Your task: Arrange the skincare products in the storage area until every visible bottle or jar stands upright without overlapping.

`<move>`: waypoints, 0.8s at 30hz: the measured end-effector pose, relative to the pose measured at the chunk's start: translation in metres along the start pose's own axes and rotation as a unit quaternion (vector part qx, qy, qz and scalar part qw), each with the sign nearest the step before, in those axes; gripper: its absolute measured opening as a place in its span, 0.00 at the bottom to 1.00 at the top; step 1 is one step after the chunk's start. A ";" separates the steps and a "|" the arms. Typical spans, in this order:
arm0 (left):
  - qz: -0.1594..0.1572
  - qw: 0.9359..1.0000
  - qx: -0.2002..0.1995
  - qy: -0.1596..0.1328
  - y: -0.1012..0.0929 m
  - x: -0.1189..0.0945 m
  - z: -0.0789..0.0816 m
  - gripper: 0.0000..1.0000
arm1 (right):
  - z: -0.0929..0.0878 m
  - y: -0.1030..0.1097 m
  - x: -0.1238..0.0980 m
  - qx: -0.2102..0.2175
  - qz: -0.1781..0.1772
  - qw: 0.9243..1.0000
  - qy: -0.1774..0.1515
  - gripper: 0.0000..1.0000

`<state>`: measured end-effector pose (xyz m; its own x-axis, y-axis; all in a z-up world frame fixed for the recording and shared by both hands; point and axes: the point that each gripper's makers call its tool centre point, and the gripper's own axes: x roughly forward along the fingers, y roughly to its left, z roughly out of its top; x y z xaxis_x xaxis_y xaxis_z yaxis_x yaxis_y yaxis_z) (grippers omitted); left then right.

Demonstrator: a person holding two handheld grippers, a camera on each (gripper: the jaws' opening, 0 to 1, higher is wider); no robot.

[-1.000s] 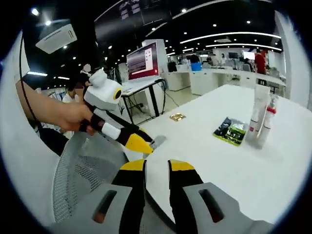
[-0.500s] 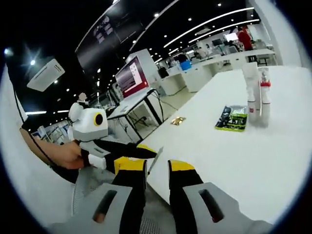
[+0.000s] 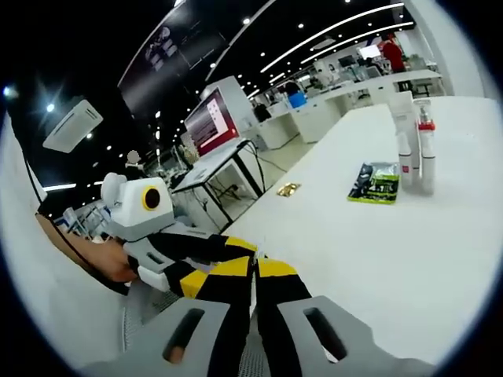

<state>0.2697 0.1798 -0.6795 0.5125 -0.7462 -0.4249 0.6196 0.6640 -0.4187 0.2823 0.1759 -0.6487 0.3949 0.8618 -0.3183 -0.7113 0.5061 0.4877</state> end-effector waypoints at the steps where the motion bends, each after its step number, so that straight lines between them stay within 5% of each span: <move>1: -0.005 1.000 0.000 -0.002 0.000 0.000 0.001 0.42 | 0.002 0.001 -0.001 0.002 0.003 1.000 -0.004 0.00; 7: -0.027 1.000 -0.013 -0.004 0.005 -0.006 0.005 0.49 | 0.014 0.002 -0.008 0.043 0.020 0.998 -0.034 0.00; 11: -0.077 0.996 -0.046 -0.005 -0.005 -0.010 0.006 0.47 | 0.018 0.005 -0.011 0.064 0.035 0.996 -0.043 0.00; 13: -0.115 0.990 -0.083 -0.016 -0.012 -0.014 0.009 0.42 | 0.020 0.007 -0.012 0.067 0.040 0.996 -0.048 0.00; 18: -0.154 0.975 -0.154 -0.045 -0.012 -0.023 0.016 0.28 | 0.021 0.005 -0.016 0.075 0.040 0.995 -0.052 0.00; 21: -0.169 0.957 -0.213 -0.097 -0.006 -0.031 0.037 0.26 | 0.022 0.005 -0.017 0.090 0.049 0.993 -0.055 0.00; 24: -0.170 0.958 -0.209 -0.102 -0.003 -0.035 0.037 0.25 | 0.022 0.010 -0.016 0.089 0.057 0.993 -0.052 0.00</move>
<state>0.2718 0.2019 -0.6333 0.4557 -0.8881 -0.0595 0.5004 0.3109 -0.8081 0.2813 0.1678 -0.6206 0.3828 0.9077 -0.1719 -0.6436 0.3955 0.6552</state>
